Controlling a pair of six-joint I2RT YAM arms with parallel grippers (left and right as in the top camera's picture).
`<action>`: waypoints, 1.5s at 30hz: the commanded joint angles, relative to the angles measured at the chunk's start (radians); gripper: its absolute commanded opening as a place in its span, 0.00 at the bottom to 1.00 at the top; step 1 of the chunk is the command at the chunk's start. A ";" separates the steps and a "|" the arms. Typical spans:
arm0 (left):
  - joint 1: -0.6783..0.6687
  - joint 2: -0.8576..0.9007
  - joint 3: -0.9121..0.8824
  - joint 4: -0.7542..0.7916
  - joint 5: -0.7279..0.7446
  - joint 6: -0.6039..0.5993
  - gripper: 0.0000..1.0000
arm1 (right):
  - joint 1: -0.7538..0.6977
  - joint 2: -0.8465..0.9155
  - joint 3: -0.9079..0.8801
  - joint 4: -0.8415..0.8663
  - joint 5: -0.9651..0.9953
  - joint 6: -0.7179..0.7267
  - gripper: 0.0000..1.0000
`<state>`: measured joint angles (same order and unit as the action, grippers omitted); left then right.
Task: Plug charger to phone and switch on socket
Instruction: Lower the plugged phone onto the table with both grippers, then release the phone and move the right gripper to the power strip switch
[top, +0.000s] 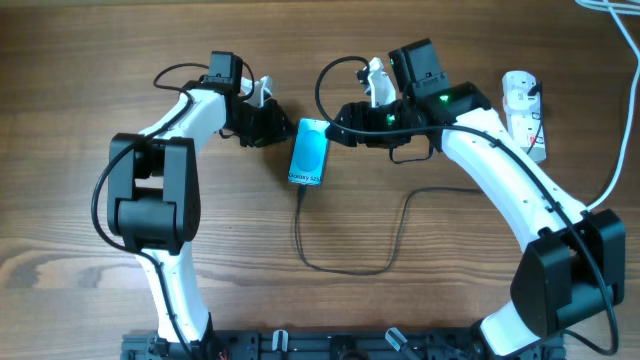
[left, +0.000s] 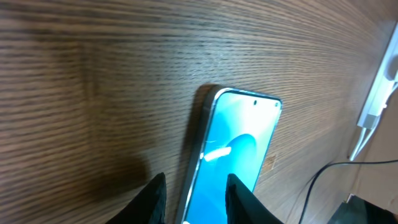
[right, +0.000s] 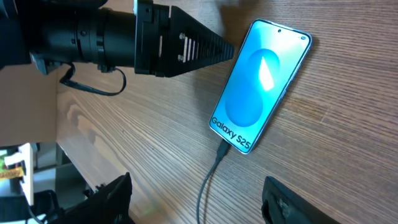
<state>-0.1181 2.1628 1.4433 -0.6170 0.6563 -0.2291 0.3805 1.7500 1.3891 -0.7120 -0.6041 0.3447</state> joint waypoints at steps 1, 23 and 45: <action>0.026 -0.084 0.011 -0.039 -0.067 0.013 0.30 | -0.002 -0.018 0.018 -0.023 0.031 -0.068 0.63; 0.066 -0.793 0.049 -0.137 -0.262 0.013 1.00 | -0.734 -0.270 0.194 -0.278 0.453 0.032 0.04; 0.066 -0.793 0.049 -0.137 -0.262 0.013 1.00 | -0.808 -0.022 -0.175 0.263 0.567 0.035 0.04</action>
<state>-0.0532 1.3743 1.4925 -0.7559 0.4076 -0.2249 -0.4210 1.6657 1.2438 -0.4808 -0.0250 0.4435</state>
